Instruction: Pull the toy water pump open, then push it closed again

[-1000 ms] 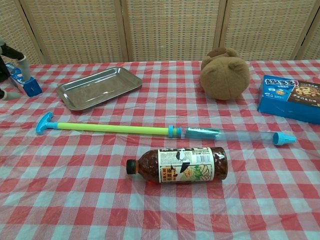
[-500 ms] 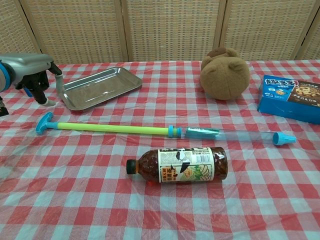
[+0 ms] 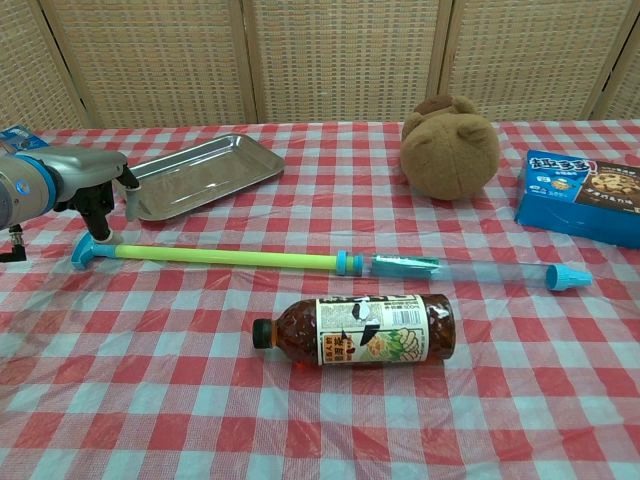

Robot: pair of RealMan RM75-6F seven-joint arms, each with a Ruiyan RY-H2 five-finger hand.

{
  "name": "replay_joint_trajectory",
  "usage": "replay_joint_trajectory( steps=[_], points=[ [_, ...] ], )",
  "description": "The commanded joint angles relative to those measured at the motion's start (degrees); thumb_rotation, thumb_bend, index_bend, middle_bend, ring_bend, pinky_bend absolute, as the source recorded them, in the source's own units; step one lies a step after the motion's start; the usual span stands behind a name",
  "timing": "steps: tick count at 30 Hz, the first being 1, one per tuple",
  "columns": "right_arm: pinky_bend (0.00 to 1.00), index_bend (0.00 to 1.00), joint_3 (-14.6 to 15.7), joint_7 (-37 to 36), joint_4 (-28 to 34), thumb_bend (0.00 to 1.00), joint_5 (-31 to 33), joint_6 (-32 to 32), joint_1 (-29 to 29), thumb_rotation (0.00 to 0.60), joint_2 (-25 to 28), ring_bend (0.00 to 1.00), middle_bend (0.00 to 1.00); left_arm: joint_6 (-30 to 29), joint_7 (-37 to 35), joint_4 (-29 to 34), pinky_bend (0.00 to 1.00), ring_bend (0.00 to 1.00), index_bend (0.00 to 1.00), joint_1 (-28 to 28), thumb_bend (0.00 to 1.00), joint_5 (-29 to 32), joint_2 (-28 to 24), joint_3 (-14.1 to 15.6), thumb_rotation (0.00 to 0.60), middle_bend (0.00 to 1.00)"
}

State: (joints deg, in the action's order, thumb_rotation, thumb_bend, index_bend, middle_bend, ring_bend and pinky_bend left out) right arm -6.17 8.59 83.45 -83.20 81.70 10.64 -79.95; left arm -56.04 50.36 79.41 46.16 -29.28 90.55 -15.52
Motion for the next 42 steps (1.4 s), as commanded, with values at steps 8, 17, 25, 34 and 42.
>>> replay_joint_trajectory(
  steps=[8,17,25,34,42],
  points=[
    [0.0,0.0,-0.06,-0.18,0.12,0.15,0.01,0.32,-0.1,0.6,0.06,0.0,0.0,0.96,-1.45,-2.17,0.76,0.85,0.49,1.12,0.29,0.35,1.64,1.99,0.6,0.89],
    [0.0,0.0,-0.04,-0.92,0.38,0.15,0.0,0.26,-0.13,0.6,0.36,0.0,0.0,1.0,-1.78,-3.98,0.76,0.85,0.49,1.99,0.29,1.32,2.6,2.99,0.6,0.89],
    [0.0,0.0,-0.11,-1.69,0.51,0.15,-0.03,0.32,-0.14,0.6,0.54,0.0,0.0,1.31,-1.6,-5.32,0.76,0.85,0.48,2.87,0.3,2.34,3.71,3.98,0.6,0.89],
    [0.0,0.0,-0.05,-2.33,0.36,0.15,-0.1,0.25,-0.11,0.6,0.47,0.0,0.0,2.01,-1.52,-7.64,0.76,0.85,0.49,3.67,0.3,3.76,5.08,4.51,0.6,0.89],
    [0.0,0.0,-0.03,-2.66,0.33,0.15,-0.02,0.07,-0.06,0.6,0.42,0.0,0.0,2.32,-1.44,-8.64,0.76,0.85,0.52,4.2,0.4,3.98,5.77,5.1,0.6,0.89]
  ],
)
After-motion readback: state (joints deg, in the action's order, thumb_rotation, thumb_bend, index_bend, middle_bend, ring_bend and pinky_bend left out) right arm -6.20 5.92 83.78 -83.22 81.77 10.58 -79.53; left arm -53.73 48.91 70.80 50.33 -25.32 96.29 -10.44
